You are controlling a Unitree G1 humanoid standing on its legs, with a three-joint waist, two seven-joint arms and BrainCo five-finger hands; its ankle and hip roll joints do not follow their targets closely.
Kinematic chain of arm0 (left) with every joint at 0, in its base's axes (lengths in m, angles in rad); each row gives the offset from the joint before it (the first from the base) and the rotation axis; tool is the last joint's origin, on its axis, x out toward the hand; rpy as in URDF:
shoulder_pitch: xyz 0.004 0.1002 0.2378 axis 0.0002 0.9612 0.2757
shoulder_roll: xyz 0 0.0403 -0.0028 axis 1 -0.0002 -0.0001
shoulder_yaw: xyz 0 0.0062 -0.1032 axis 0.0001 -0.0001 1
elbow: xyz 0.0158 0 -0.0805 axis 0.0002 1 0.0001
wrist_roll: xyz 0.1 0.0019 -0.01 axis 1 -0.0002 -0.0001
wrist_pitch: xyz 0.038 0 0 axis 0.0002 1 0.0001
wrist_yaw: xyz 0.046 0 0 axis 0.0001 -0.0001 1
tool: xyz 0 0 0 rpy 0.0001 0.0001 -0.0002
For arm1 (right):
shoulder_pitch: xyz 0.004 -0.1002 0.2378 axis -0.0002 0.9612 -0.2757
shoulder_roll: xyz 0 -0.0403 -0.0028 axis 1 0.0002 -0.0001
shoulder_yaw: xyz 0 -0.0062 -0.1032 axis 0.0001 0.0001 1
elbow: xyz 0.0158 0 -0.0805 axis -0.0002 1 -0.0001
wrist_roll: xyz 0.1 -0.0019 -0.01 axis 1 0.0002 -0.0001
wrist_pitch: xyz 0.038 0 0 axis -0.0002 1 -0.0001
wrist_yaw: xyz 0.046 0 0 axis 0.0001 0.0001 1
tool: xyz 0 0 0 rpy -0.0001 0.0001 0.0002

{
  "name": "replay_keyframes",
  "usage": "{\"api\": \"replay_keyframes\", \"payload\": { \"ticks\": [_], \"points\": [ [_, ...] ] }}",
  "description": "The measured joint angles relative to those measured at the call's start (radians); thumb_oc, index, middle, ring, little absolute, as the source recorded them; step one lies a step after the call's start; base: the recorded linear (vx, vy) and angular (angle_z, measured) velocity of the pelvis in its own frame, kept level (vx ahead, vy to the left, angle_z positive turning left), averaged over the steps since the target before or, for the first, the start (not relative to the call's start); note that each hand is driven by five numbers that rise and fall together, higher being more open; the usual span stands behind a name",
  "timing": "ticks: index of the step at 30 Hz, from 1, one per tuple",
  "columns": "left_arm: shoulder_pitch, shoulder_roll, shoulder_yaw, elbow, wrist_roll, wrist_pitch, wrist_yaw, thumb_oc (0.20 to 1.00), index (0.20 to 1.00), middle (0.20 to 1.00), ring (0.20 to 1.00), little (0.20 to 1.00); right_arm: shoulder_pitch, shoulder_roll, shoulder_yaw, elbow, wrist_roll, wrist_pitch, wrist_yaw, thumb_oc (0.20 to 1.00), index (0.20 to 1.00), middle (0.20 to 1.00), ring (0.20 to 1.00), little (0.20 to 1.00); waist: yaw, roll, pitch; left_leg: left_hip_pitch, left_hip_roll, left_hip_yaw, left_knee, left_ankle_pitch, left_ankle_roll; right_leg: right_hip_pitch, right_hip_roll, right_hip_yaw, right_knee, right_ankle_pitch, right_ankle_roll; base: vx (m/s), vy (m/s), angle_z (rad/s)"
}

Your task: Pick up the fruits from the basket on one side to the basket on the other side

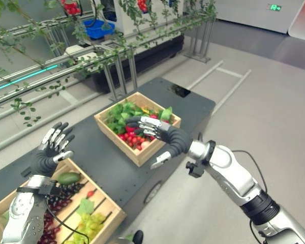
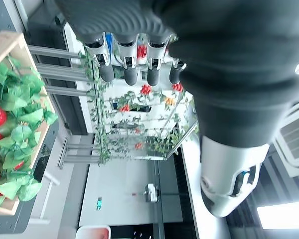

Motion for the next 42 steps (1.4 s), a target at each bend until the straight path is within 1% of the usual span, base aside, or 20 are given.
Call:
{"api": "replay_keyframes", "payload": {
  "ticks": [5, 6, 7, 8, 9, 10, 11, 12, 14, 17, 20, 27, 28, 29, 30, 33, 34, 38, 40, 42],
  "points": [
    [-0.006, -0.009, 0.006, 0.003, -0.001, -0.001, 0.021, 1.000, 1.000, 1.000, 1.000, 1.000, -0.003, 0.019, 0.000, 0.024, 0.021, -0.001, -0.004, 1.000, 1.000, 1.000, 1.000, 1.000, 0.014, 0.016, 0.014, -0.056, -0.011, -0.055, 0.014, 0.035, -0.021, 0.009, 0.021, -0.066, -0.007, 0.001, -0.015, -0.16, -0.011, 0.59],
    [-0.021, -0.021, 0.004, 0.004, -0.001, -0.001, 0.020, 1.000, 1.000, 1.000, 1.000, 1.000, -0.004, 0.007, -0.007, 0.031, 0.026, -0.001, -0.009, 1.000, 1.000, 1.000, 1.000, 1.000, 0.009, 0.026, 0.022, -0.096, -0.027, -0.049, 0.017, 0.082, -0.044, -0.002, 0.022, -0.081, 0.002, -0.008, -0.019, -0.17, 0.054, 1.33],
    [-0.045, -0.032, 0.003, 0.005, -0.001, -0.001, 0.021, 1.000, 1.000, 1.000, 1.000, 1.000, -0.005, -0.013, -0.011, 0.028, 0.029, -0.001, -0.011, 1.000, 1.000, 1.000, 1.000, 1.000, -0.011, 0.020, 0.035, -0.112, -0.029, -0.029, 0.011, 0.120, -0.092, -0.002, 0.004, -0.113, -0.007, -0.009, -0.032, -0.13, 0.031, 1.41],
    [-0.060, -0.035, 0.004, 0.015, -0.002, -0.011, 0.026, 1.000, 1.000, 1.000, 1.000, 1.000, -0.005, -0.020, -0.017, 0.030, 0.028, 0.000, -0.011, 1.000, 1.000, 1.000, 1.000, 1.000, 0.016, 0.023, 0.060, -0.127, -0.013, 0.096, 0.023, 0.068, -0.089, -0.016, -0.016, -0.147, 0.007, 0.002, -0.051, -0.08, -0.012, 0.93],
    [-0.065, -0.032, 0.005, 0.025, -0.002, -0.010, 0.033, 1.000, 1.000, 1.000, 1.000, 1.000, -0.002, -0.014, -0.018, 0.026, 0.028, 0.000, -0.012, 1.000, 1.000, 1.000, 1.000, 1.000, 0.027, 0.013, 0.065, -0.140, 0.021, 0.272, 0.055, 0.019, -0.058, -0.020, -0.028, -0.165, -0.004, 0.006, -0.055, 0.01, -0.044, 0.87],
    [-0.081, -0.032, 0.005, 0.038, -0.001, -0.010, 0.038, 1.000, 1.000, 1.000, 1.000, 1.000, 0.006, 0.002, -0.027, 0.024, 0.027, -0.001, -0.014, 1.000, 1.000, 1.000, 1.000, 1.000, 0.017, -0.011, 0.081, -0.139, 0.049, 0.397, 0.090, 0.009, -0.073, -0.012, -0.062, -0.227, -0.019, 0.015, -0.042, 0.04, -0.031, 0.87],
    [-0.085, -0.034, 0.005, 0.038, -0.001, -0.010, 0.041, 1.000, 1.000, 1.000, 1.000, 1.000, 0.006, 0.006, -0.029, 0.021, 0.026, -0.001, -0.017, 1.000, 1.000, 1.000, 1.000, 1.000, 0.003, -0.020, 0.084, -0.138, 0.067, 0.431, 0.105, 0.005, -0.081, -0.005, -0.069, -0.242, -0.028, 0.016, -0.036, -0.01, 0.017, 1.21],
    [-0.086, -0.036, -0.004, 0.036, 0.001, -0.010, 0.041, 1.000, 1.000, 1.000, 1.000, 1.000, 0.010, 0.011, -0.047, 0.014, 0.027, -0.003, -0.020, 1.000, 1.000, 1.000, 1.000, 1.000, 0.000, -0.014, 0.083, -0.106, 0.105, 0.435, 0.112, 0.007, -0.075, 0.009, -0.075, -0.255, -0.027, 0.021, -0.022, 0.00, 0.027, 0.89],
    [-0.082, -0.048, -0.007, 0.032, 0.006, -0.011, 0.039, 1.000, 1.000, 1.000, 1.000, 1.000, 0.031, 0.023, -0.072, 0.012, 0.027, -0.006, -0.028, 1.000, 1.000, 1.000, 1.000, 1.000, 0.001, 0.003, 0.074, -0.044, 0.123, 0.405, 0.100, 0.027, -0.044, 0.024, -0.075, -0.262, -0.009, 0.011, 0.004, 0.00, 0.065, 0.65],
    [-0.116, -0.067, -0.007, 0.033, 0.008, -0.010, 0.043, 1.000, 1.000, 1.000, 1.000, 1.000, 0.059, 0.038, -0.089, 0.013, 0.027, -0.006, -0.029, 1.000, 1.000, 1.000, 1.000, 1.000, -0.027, 0.004, 0.071, -0.042, 0.097, 0.392, 0.039, 0.018, -0.028, 0.017, -0.095, -0.268, 0.032, -0.017, 0.046, -0.01, 0.111, 0.85],
    [-0.141, -0.074, -0.007, 0.033, 0.008, -0.010, 0.062, 1.000, 1.000, 1.000, 1.000, 1.000, 0.067, 0.052, -0.107, 0.019, 0.026, -0.006, -0.030, 1.000, 1.000, 1.000, 1.000, 1.000, -0.022, -0.004, 0.067, -0.066, 0.071, 0.489, 0.018, 0.022, 0.028, 0.027, -0.113, -0.315, 0.047, -0.030, 0.071, 0.03, 0.145, 0.78],
    [-0.116, -0.073, 0.015, 0.032, 0.087, -0.011, 0.075, 1.000, 1.000, 1.000, 1.000, 1.000, 0.068, 0.125, -0.119, 0.026, 0.022, -0.007, -0.031, 1.000, 1.000, 1.000, 1.000, 1.000, 0.039, -0.033, 0.047, -0.065, 0.025, 0.470, 0.031, -0.010, 0.052, 0.060, -0.146, -0.356, 0.064, -0.040, 0.099, 0.10, 0.204, 0.28],
    [-0.116, -0.073, 0.015, 0.032, 0.088, -0.011, 0.075, 1.000, 1.000, 1.000, 1.000, 1.000, 0.072, 0.125, -0.119, 0.026, 0.017, -0.007, -0.031, 1.000, 1.000, 1.000, 1.000, 1.000, 0.029, -0.039, 0.043, -0.061, 0.022, 0.461, 0.036, -0.007, 0.066, 0.058, -0.162, -0.366, 0.089, -0.051, 0.105, 0.14, 0.284, 0.40],
    [-0.118, -0.074, 0.015, 0.033, 0.089, -0.011, 0.076, 1.000, 1.000, 1.000, 1.000, 1.000, 0.076, 0.129, -0.123, 0.028, 0.014, -0.008, -0.032, 1.000, 1.000, 1.000, 1.000, 1.000, 0.030, -0.044, 0.041, -0.073, 0.002, 0.460, 0.066, -0.040, 0.085, 0.051, -0.186, -0.368, 0.147, -0.064, 0.108, 0.19, 0.386, 0.52],
    [-0.116, -0.077, 0.010, 0.037, 0.092, -0.009, 0.076, 1.000, 1.000, 1.000, 1.000, 1.000, 0.091, 0.135, -0.129, 0.029, 0.007, -0.007, -0.033, 1.000, 1.000, 1.000, 1.000, 1.000, 0.018, -0.030, 0.042, -0.067, 0.003, 0.433, 0.079, -0.054, 0.095, 0.043, -0.215, -0.371, 0.232, -0.070, 0.103, 0.14, 0.266, 0.60],
    [-0.120, -0.066, 0.002, 0.035, 0.095, -0.011, 0.080, 1.000, 1.000, 1.000, 1.000, 1.000, 0.119, 0.146, -0.129, 0.026, -0.008, -0.007, -0.031, 1.000, 1.000, 1.000, 1.000, 1.000, -0.029, -0.026, 0.040, -0.029, -0.027, 0.371, 0.063, -0.054, 0.132, -0.024, -0.303, -0.296, 0.498, -0.057, 0.072, -0.01, 0.168, 0.71],
    [-0.129, -0.050, -0.007, 0.034, 0.101, -0.012, 0.085, 1.000, 1.000, 1.000, 1.000, 1.000, 0.125, 0.152, -0.132, 0.020, -0.021, -0.008, -0.030, 1.000, 1.000, 1.000, 1.000, 1.000, -0.052, -0.018, 0.045, -0.033, -0.031, 0.347, 0.061, -0.050, 0.146, -0.106, -0.293, -0.165, 0.585, -0.078, 0.067, 0.10, -0.031, 0.50],
    [-0.159, -0.042, -0.008, 0.035, 0.125, -0.012, 0.091, 1.000, 1.000, 1.000, 1.000, 1.000, 0.169, 0.154, -0.160, 0.016, -0.025, -0.005, -0.029, 1.000, 1.000, 1.000, 1.000, 1.000, -0.084, -0.001, 0.054, -0.026, -0.037, 0.252, 0.020, -0.031, 0.139, -0.192, -0.155, 0.000, 0.392, -0.110, 0.066, 0.12, -0.093, 0.65],
    [-0.159, -0.041, -0.009, 0.035, 0.125, -0.012, 0.093, 1.000, 1.000, 1.000, 1.000, 1.000, 0.186, 0.154, -0.166, 0.014, -0.025, -0.004, -0.027, 1.000, 1.000, 1.000, 1.000, 1.000, -0.088, -0.009, 0.048, -0.013, -0.061, 0.211, 0.004, -0.027, 0.130, -0.200, -0.133, 0.023, 0.198, -0.068, 0.092, 0.13, -0.192, 0.67],
    [-0.156, -0.044, -0.010, 0.034, 0.126, -0.013, 0.092, 1.000, 1.000, 1.000, 1.000, 1.000, 0.199, 0.155, -0.170, 0.017, -0.023, -0.003, -0.024, 1.000, 1.000, 1.000, 1.000, 1.000, -0.089, -0.025, 0.038, -0.013, -0.074, 0.218, -0.013, -0.028, 0.129, -0.199, -0.144, 0.035, 0.162, -0.015, 0.086, 0.08, -0.114, 0.80]
  ]
}}
